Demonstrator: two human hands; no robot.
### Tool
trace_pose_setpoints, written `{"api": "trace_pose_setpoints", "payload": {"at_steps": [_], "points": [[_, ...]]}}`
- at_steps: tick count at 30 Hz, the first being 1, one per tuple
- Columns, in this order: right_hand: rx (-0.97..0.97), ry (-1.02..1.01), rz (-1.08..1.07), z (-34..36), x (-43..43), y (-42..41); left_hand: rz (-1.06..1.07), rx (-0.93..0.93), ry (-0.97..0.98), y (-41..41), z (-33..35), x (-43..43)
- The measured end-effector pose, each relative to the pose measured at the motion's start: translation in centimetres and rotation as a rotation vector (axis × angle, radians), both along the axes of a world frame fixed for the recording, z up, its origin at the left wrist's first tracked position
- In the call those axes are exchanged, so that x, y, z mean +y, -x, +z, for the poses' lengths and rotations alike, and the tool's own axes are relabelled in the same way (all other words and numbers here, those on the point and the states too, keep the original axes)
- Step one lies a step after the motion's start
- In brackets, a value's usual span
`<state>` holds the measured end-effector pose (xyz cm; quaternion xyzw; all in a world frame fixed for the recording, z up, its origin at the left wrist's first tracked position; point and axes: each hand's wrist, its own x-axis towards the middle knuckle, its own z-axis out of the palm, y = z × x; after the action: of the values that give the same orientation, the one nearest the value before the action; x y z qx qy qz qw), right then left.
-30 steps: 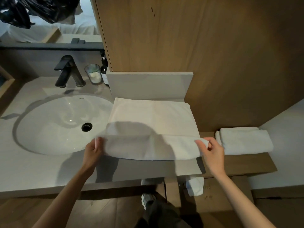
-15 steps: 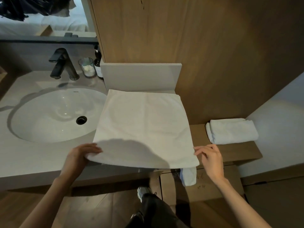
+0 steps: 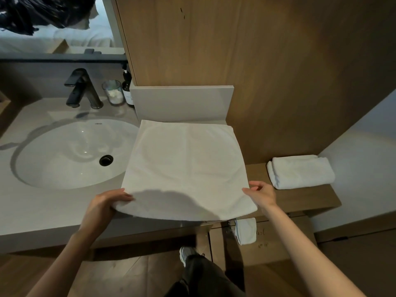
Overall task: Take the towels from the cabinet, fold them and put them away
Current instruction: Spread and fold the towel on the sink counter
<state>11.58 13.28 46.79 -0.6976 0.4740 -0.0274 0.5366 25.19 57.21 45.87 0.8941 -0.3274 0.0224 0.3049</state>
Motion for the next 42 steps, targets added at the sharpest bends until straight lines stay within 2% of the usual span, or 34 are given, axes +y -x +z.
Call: {"api": "trace_pose_setpoints", "payload": {"at_steps": [6,10,12,17,20,22,24,26,31,35,37,42], "points": [[-0.05,-0.037,0.098,1.9,-0.5,-0.6,0.017,0.023,0.017,0.2,0.4,-0.3],[-0.142,0.143,0.049,1.1,0.2,0.5,0.04,0.048,-0.001,0.0,0.1,-0.3],[-0.149,0.249,0.102,0.2,0.5,0.9,0.037,0.057,-0.008,0.0,0.1,-0.3],[-0.147,0.756,0.615,-0.8,-0.8,1.7,0.065,0.063,-0.003,0.0,-0.1,-0.3],[0.011,0.962,0.907,-0.5,-1.7,2.9,0.075,0.061,0.02,0.1,0.0,-0.5],[0.14,1.006,1.055,-0.3,-2.0,3.7,0.076,0.072,0.03,0.2,-0.1,-0.5],[0.204,0.994,1.114,-0.3,-2.0,4.4,0.075,0.078,0.037,0.2,-0.3,-0.4],[0.167,0.935,1.102,-0.7,-2.0,4.8,0.088,0.091,0.048,0.1,-0.4,-0.3],[-0.111,0.503,0.8,-0.7,-2.2,4.0,0.004,0.1,0.144,-0.6,0.1,0.1],[-0.215,0.201,0.538,0.7,-1.7,2.6,0.302,0.437,0.21,-1.9,1.7,-1.6],[-0.253,0.146,0.441,1.8,-0.7,1.5,0.395,0.467,0.212,-2.6,1.9,-2.6],[-0.273,0.159,0.274,2.0,-0.5,-1.7,0.524,0.519,0.332,-4.4,2.2,-4.6]]}}
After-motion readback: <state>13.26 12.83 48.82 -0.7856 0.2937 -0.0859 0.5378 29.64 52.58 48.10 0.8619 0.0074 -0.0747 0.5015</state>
